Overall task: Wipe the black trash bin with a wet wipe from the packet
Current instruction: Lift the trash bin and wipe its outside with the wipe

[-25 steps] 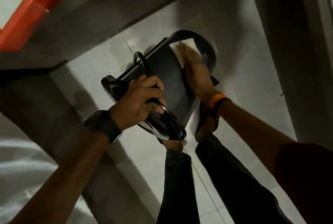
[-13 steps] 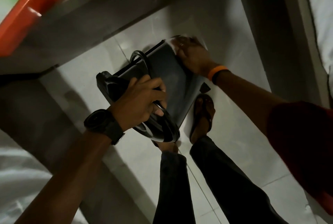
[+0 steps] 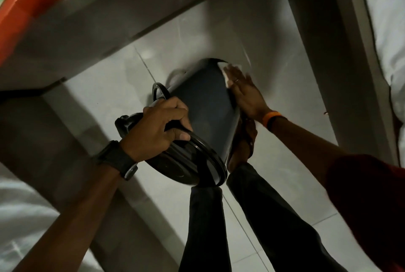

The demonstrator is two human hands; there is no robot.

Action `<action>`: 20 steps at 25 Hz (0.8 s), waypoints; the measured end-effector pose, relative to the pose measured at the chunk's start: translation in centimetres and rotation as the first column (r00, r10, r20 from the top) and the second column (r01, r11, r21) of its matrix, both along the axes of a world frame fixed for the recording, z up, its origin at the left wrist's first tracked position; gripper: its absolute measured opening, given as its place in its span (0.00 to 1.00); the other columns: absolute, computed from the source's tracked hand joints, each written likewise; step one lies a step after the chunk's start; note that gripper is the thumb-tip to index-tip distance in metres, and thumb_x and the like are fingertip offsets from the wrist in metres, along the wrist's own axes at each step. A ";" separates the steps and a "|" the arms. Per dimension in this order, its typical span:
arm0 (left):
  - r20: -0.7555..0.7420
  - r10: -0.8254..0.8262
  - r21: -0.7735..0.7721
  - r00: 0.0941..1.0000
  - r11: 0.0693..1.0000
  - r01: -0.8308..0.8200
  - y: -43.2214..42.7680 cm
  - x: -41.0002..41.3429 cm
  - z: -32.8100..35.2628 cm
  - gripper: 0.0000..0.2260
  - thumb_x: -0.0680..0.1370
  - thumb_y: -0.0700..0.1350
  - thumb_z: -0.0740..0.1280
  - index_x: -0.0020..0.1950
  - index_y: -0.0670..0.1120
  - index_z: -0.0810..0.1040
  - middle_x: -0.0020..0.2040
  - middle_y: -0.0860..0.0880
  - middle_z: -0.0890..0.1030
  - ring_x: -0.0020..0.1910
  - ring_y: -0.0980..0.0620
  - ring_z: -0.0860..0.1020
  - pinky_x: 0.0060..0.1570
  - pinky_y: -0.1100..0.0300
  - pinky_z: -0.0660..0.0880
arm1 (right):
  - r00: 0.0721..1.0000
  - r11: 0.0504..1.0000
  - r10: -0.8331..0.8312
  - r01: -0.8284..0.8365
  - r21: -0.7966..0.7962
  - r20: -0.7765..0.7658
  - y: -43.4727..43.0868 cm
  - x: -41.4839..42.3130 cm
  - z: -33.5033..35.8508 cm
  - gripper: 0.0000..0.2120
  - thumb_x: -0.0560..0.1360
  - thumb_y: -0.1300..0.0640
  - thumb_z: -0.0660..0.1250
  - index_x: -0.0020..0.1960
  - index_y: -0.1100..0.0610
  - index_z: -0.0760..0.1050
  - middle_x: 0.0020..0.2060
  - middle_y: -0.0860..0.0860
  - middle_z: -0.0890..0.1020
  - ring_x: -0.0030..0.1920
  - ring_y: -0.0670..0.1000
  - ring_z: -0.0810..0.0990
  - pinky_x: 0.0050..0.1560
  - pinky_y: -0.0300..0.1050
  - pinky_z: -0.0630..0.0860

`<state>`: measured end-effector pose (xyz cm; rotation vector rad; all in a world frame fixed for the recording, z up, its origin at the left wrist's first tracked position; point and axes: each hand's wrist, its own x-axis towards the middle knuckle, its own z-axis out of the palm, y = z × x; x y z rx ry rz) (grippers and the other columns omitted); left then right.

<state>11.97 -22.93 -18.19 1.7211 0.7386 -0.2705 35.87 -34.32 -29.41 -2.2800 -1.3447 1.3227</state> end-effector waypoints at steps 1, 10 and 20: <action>-0.003 0.015 -0.005 1.000 1.000 -0.015 0.3 -0.2 -0.2 0.08 0.70 0.32 0.75 0.41 0.44 0.81 0.49 0.50 0.75 0.54 0.55 0.74 0.60 0.76 0.65 | 0.998 0.996 -0.068 0.067 -0.061 -0.016 0.6 0.6 -0.5 0.23 0.86 0.55 0.48 0.81 0.53 0.53 0.82 0.52 0.53 0.83 0.51 0.49 0.82 0.52 0.44; -0.036 0.142 0.013 0.989 0.990 -0.141 1.9 -1.8 -0.5 0.12 0.71 0.29 0.73 0.44 0.46 0.80 0.49 0.51 0.73 0.52 0.60 0.74 0.59 0.71 0.68 | 0.970 0.954 0.242 -0.240 0.179 0.010 0.3 -3.1 2.1 0.23 0.86 0.55 0.50 0.80 0.52 0.57 0.81 0.50 0.60 0.82 0.50 0.54 0.82 0.51 0.45; -0.013 0.166 -0.025 0.986 0.986 -0.166 3.4 -2.6 -0.2 0.07 0.75 0.32 0.70 0.47 0.42 0.79 0.53 0.37 0.75 0.55 0.51 0.75 0.64 0.55 0.69 | 0.947 0.909 0.318 -0.289 0.302 -0.052 -2.5 -3.5 2.5 0.24 0.86 0.52 0.48 0.81 0.49 0.54 0.82 0.48 0.57 0.82 0.47 0.51 0.83 0.52 0.45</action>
